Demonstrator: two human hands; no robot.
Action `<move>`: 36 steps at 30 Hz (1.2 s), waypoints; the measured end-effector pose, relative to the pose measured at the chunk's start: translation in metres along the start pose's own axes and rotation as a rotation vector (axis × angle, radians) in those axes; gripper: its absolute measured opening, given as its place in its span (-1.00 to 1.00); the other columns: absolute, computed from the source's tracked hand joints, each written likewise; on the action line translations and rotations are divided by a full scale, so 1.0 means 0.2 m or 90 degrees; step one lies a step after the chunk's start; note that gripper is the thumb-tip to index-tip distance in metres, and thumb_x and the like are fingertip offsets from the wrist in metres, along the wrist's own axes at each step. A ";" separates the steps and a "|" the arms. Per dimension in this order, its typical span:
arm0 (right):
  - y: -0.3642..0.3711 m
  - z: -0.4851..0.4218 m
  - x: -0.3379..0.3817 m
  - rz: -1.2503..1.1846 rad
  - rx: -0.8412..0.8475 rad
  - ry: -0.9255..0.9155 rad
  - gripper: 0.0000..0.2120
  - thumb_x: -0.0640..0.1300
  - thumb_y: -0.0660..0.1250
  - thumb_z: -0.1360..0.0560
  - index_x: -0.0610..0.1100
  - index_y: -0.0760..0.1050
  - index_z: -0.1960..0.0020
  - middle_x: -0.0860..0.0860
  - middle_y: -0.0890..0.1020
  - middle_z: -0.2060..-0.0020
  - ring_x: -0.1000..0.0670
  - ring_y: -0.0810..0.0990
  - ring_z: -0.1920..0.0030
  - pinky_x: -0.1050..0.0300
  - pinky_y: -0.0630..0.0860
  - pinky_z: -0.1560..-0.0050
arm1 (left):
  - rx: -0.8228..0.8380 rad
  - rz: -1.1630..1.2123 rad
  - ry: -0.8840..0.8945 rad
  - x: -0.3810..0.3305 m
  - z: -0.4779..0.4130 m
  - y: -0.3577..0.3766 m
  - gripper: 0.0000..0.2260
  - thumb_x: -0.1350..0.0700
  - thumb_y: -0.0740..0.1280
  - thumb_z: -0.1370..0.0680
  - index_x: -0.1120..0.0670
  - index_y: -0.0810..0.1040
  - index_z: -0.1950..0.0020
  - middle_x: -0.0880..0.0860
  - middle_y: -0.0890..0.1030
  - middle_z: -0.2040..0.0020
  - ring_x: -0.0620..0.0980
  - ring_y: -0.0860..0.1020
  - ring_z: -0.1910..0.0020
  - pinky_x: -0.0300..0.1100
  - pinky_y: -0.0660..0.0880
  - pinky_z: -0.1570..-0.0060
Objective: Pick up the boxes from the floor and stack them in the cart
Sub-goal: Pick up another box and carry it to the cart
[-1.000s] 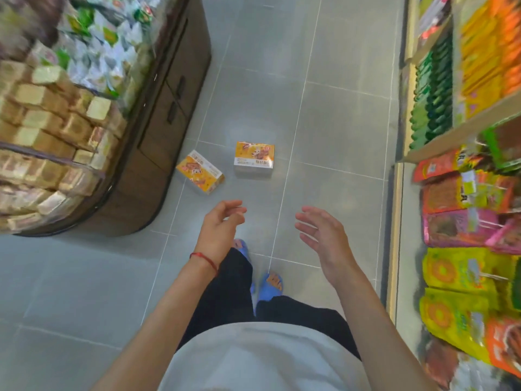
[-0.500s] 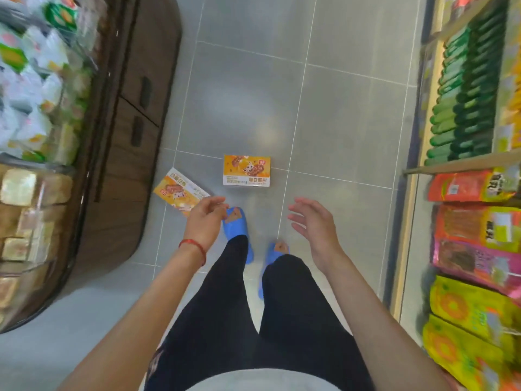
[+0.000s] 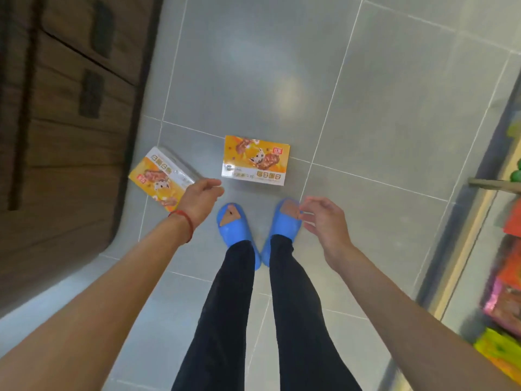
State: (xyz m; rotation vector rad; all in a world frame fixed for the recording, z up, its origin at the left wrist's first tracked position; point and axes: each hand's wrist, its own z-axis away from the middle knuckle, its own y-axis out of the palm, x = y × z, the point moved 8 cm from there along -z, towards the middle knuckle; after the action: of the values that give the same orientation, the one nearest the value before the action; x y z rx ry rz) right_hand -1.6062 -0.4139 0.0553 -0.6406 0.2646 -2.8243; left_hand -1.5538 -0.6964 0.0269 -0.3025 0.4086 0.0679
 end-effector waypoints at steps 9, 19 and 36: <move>0.19 -0.86 -0.24 0.058 0.018 0.027 -0.81 -0.25 0.24 -0.61 -0.30 0.56 -0.13 -0.13 0.51 0.17 -0.02 0.46 0.28 0.21 0.47 0.30 | -0.030 -0.061 -0.007 0.28 -0.80 0.16 -0.64 -0.10 0.31 -0.56 0.03 0.55 -0.29 0.03 0.56 -0.22 0.11 0.51 -0.28 -0.01 0.43 -0.29; 0.57 -1.88 -0.39 -0.024 -0.008 -0.010 -0.43 0.37 0.19 -0.49 -0.07 0.65 -0.12 0.03 0.75 -0.02 -0.03 0.72 -0.05 -0.01 0.58 -0.19 | 0.008 0.077 0.027 0.41 -1.71 0.37 -0.28 -0.43 0.24 -0.40 0.19 0.54 -0.19 0.11 0.69 -0.11 0.10 0.69 -0.05 -0.06 0.58 -0.01; 0.57 -1.42 -0.32 -0.129 0.059 0.050 -0.05 0.60 0.39 -0.24 -0.09 0.54 -0.35 -0.17 0.71 -0.16 -0.26 0.72 -0.13 -0.36 0.55 -0.25 | 0.005 0.310 -0.033 0.37 -1.23 0.26 -0.25 -0.36 0.45 -0.35 0.15 0.40 -0.30 0.17 0.71 -0.07 0.13 0.72 0.05 0.05 0.66 0.04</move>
State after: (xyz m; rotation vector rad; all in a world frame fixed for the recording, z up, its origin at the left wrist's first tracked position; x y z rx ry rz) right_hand -1.6553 -0.4711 -0.2483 -0.5655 0.0858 -3.0382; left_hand -1.5865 -0.7215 -0.2315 -0.1879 0.4241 0.5500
